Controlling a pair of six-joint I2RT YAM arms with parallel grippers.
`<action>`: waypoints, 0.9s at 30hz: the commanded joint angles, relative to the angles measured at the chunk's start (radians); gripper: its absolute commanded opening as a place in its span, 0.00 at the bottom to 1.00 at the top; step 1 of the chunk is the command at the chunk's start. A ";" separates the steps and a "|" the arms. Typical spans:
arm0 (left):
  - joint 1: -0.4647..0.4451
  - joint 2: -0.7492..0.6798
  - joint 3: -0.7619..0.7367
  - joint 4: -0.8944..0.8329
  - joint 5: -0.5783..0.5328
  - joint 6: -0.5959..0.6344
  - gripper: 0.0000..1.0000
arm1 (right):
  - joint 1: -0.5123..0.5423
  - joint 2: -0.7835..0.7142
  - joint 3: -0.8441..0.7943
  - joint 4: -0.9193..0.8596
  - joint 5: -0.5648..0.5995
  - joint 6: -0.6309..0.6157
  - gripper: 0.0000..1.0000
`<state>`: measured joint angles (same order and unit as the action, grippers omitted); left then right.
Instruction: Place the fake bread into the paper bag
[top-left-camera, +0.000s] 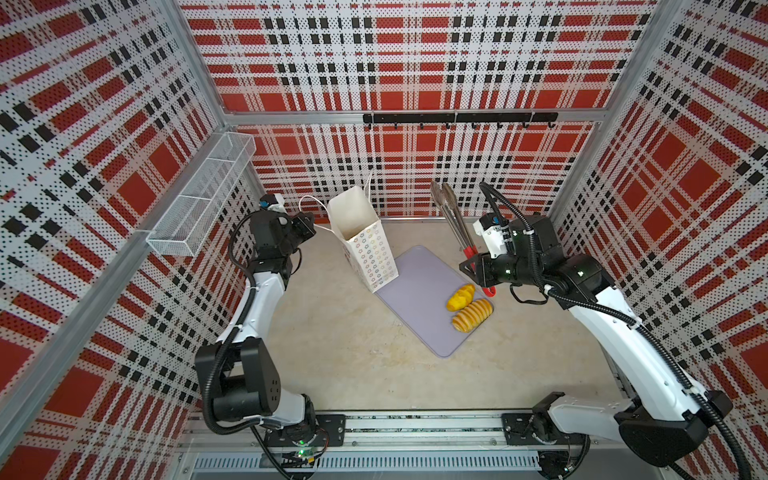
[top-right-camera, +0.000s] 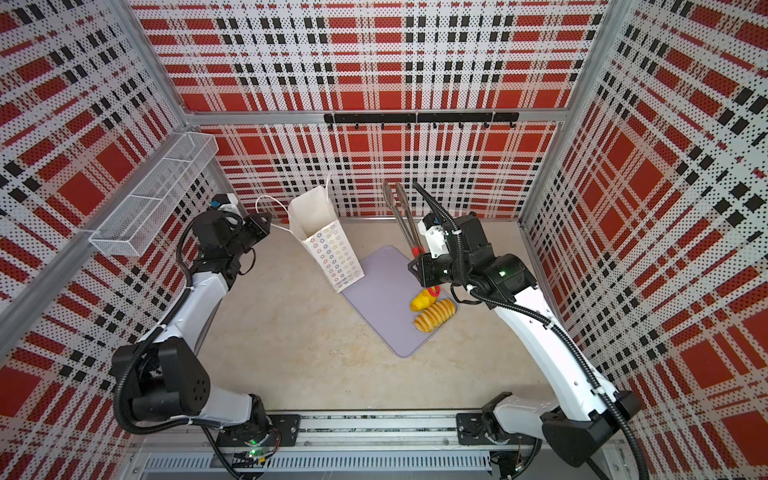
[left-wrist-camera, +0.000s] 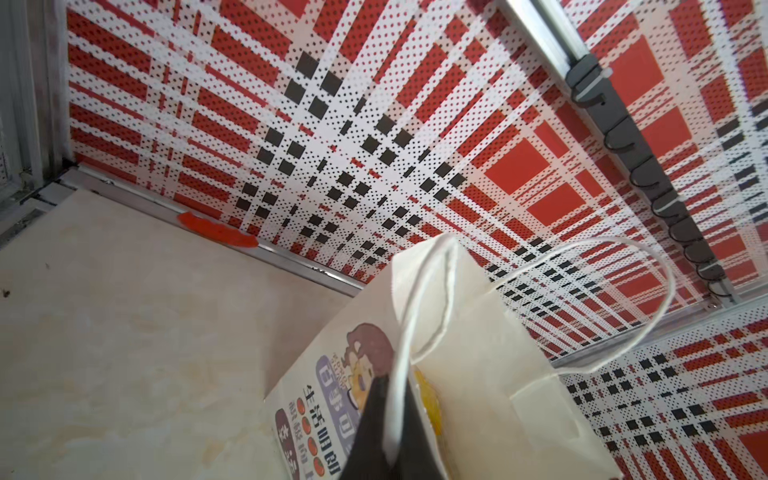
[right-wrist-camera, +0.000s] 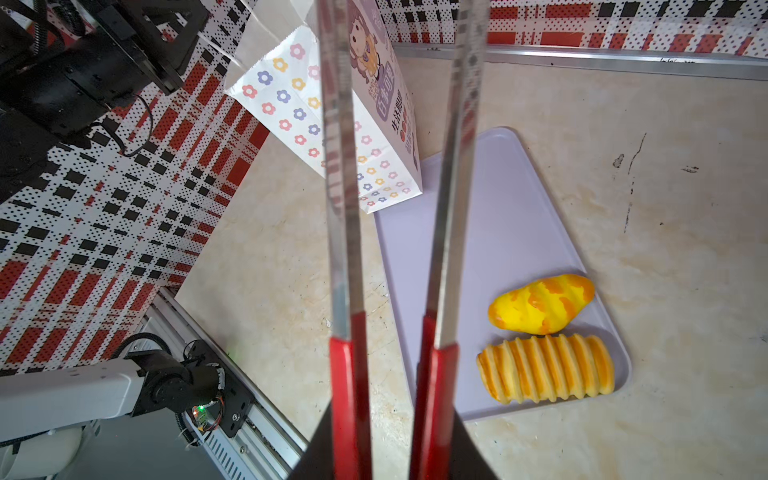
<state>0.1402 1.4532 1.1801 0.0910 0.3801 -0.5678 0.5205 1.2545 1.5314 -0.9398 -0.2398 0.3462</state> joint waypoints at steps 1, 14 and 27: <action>0.004 -0.024 0.025 0.027 0.030 0.031 0.01 | -0.006 -0.018 -0.012 0.027 -0.010 0.012 0.25; -0.063 0.072 0.189 -0.042 0.035 0.068 0.15 | -0.008 -0.042 -0.059 0.015 0.017 0.012 0.26; -0.076 0.073 0.256 -0.108 0.010 0.085 0.40 | -0.025 -0.046 -0.083 0.018 0.011 0.005 0.26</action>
<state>0.0650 1.5307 1.4048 0.0082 0.3946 -0.5056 0.5045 1.2366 1.4536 -0.9428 -0.2302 0.3595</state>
